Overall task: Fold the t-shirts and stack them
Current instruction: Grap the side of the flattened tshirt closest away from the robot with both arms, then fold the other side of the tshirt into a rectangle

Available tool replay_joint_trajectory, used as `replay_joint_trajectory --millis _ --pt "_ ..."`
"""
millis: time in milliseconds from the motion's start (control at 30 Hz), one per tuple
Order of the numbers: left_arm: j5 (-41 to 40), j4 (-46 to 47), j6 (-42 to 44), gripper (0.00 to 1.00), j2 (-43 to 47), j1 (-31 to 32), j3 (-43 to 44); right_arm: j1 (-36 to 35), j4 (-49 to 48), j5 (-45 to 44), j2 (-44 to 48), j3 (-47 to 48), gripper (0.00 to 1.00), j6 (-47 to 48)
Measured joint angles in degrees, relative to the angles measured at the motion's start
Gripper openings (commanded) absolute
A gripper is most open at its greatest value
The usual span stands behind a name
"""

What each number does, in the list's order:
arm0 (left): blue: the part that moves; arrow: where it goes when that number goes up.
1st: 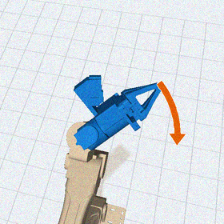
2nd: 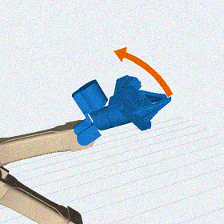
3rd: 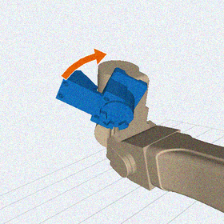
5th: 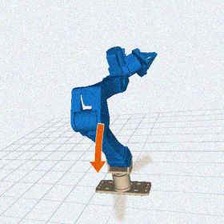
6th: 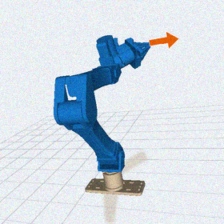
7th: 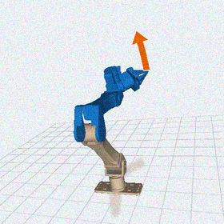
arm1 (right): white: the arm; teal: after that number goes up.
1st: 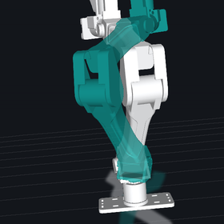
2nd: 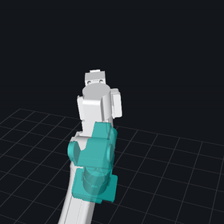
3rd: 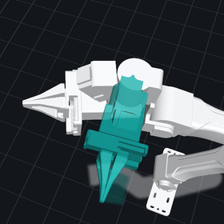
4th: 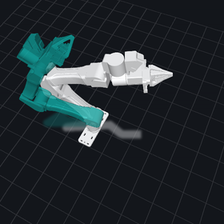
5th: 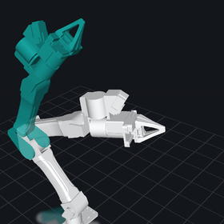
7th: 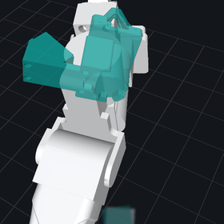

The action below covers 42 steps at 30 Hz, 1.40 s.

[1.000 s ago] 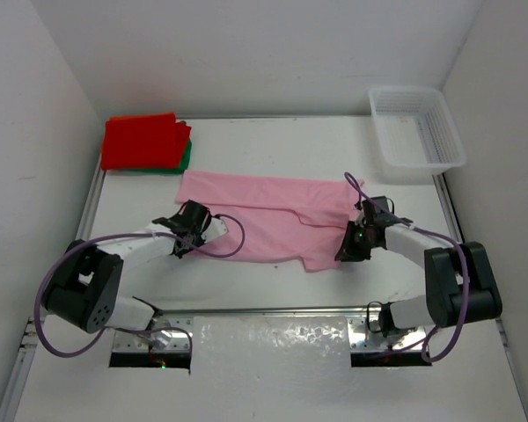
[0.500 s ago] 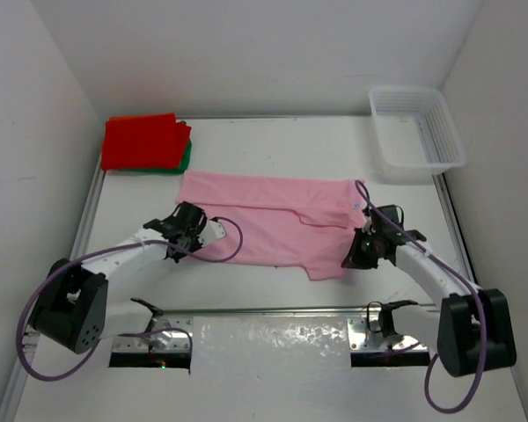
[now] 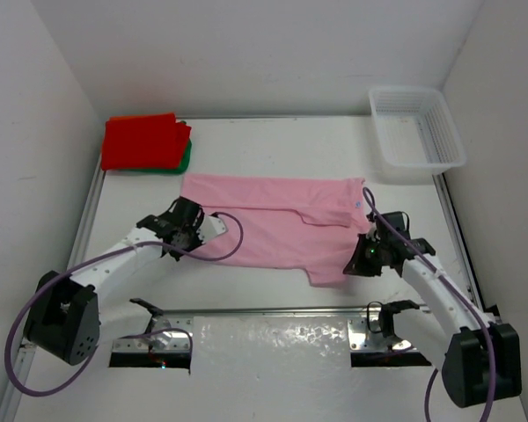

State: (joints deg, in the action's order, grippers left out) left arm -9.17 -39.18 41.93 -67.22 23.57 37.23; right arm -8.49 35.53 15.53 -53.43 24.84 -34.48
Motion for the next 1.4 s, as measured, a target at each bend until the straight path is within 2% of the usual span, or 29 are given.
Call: replay_joint_trajectory --millis 67,167,300,433,667,1233,1267,1300,1333,1400 --pt "0.7 -0.5 0.0 0.00 -1.4 -0.5 3.4 0.0 2.0 -0.2 -3.0 3.4 0.00 0.5" --pt "1.7 0.0 -0.2 0.00 -5.3 -2.6 9.9 0.0 4.3 -1.5 -10.4 13.9 0.00 2.9" --pt "2.6 2.8 -0.3 0.00 -12.8 -8.4 17.3 0.2 2.7 -3.2 -21.7 28.4 0.00 7.0" --pt "2.5 4.1 -1.3 0.00 -21.4 -11.8 22.5 1.2 0.9 -3.6 -31.7 35.5 0.00 10.0" --pt "3.1 4.8 -3.9 0.00 -31.2 -12.0 28.7 3.3 1.0 -4.1 -44.6 39.8 0.00 12.5" --pt "-1.0 10.0 -7.9 0.00 -37.6 -12.1 34.2 4.7 0.1 -3.5 -48.8 40.6 0.00 12.6" --pt "-1.3 10.2 -8.0 0.00 -38.0 -12.1 34.3 4.9 -0.1 -3.5 -49.2 40.6 0.04 12.4" --pt "-1.6 10.4 -8.1 0.00 -38.6 -12.1 34.4 5.1 -0.4 -3.5 -49.5 40.6 0.18 12.1" --pt "-1.9 10.8 -8.3 0.00 -39.0 -12.1 34.5 5.4 -0.8 -3.5 -49.7 40.6 0.26 11.6" --pt "-2.5 11.0 -8.9 0.03 -40.0 -12.1 34.9 6.0 -1.7 -3.5 -49.8 40.6 0.37 11.2"
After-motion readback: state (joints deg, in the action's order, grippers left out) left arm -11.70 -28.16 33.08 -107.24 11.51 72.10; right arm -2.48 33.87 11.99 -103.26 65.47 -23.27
